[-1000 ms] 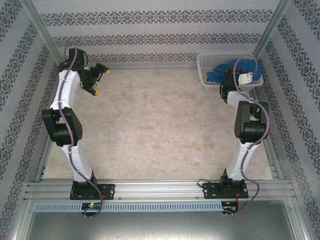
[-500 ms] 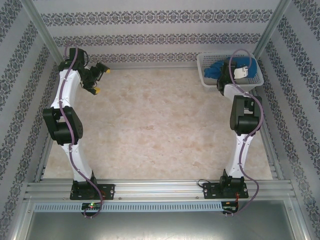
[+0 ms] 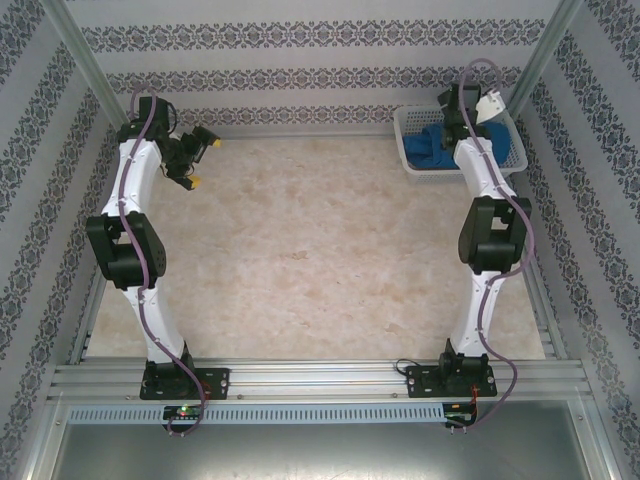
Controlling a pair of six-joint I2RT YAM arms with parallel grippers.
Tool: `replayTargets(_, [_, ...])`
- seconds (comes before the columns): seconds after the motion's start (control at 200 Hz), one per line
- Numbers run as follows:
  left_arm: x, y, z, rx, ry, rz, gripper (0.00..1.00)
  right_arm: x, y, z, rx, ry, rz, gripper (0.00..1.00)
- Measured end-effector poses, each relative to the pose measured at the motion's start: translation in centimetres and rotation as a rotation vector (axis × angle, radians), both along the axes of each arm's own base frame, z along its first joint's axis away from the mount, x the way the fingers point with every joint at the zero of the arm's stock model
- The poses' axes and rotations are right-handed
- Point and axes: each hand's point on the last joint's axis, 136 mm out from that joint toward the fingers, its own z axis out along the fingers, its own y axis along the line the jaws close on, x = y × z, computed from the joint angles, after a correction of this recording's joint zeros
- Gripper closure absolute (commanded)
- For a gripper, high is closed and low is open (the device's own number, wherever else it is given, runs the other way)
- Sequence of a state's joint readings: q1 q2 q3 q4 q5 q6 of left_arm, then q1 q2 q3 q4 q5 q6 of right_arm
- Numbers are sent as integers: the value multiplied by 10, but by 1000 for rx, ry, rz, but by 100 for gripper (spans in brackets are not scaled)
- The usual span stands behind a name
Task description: Roll up the long pants
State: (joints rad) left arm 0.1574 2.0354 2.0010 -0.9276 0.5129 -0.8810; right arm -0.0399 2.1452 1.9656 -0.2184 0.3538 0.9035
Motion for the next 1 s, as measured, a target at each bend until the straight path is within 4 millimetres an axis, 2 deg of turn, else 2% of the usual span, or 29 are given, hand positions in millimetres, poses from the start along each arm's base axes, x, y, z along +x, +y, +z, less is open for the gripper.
replayTargets(0.115, [-1, 4, 7, 24, -44, -27, 0, -33, 35, 13, -134, 102, 161, 2])
replayTargets(0.24, [-13, 6, 33, 109, -164, -96, 0, -75, 67, 48, -302, 126, 348, 2])
replayTargets(0.36, [-49, 22, 69, 341, -292, -129, 0, -135, 76, 75, -415, 95, 440, 2])
replayTargets(0.43, [-79, 31, 80, 487, -380, -134, 0, -173, 76, 73, -453, 73, 465, 2])
replayTargets(0.51, [-116, 39, 74, 629, -453, -130, 0, -209, 76, 51, -478, 67, 484, 2])
replayTargets(0.595, [-146, 45, 49, 730, -457, -133, 0, -240, 74, 0, -499, 109, 505, 2])
replayTargets(0.644, [-150, 48, 39, 772, -434, -144, 0, -252, 73, -36, -504, 156, 521, 2])
replayTargets(0.709, [-147, 54, 41, 821, -430, -122, 0, -268, 69, -85, -510, 245, 548, 2])
replayTargets(0.774, [-143, 59, 47, 849, -453, -95, 0, -280, 65, -117, -518, 301, 560, 2])
replayTargets(0.834, [-138, 59, 48, 863, -506, -83, 0, -283, 60, -130, -531, 313, 563, 2])
replayTargets(0.869, [-137, 58, 39, 870, -524, -86, 0, -281, 59, -131, -545, 308, 564, 2])
replayTargets(0.934, [-143, 57, 4, 882, -520, -83, 0, -270, 57, -126, -572, 268, 563, 2])
replayTargets(0.999, [-160, 59, -48, 897, -479, -82, 0, -259, 59, -124, -592, 234, 566, 2])
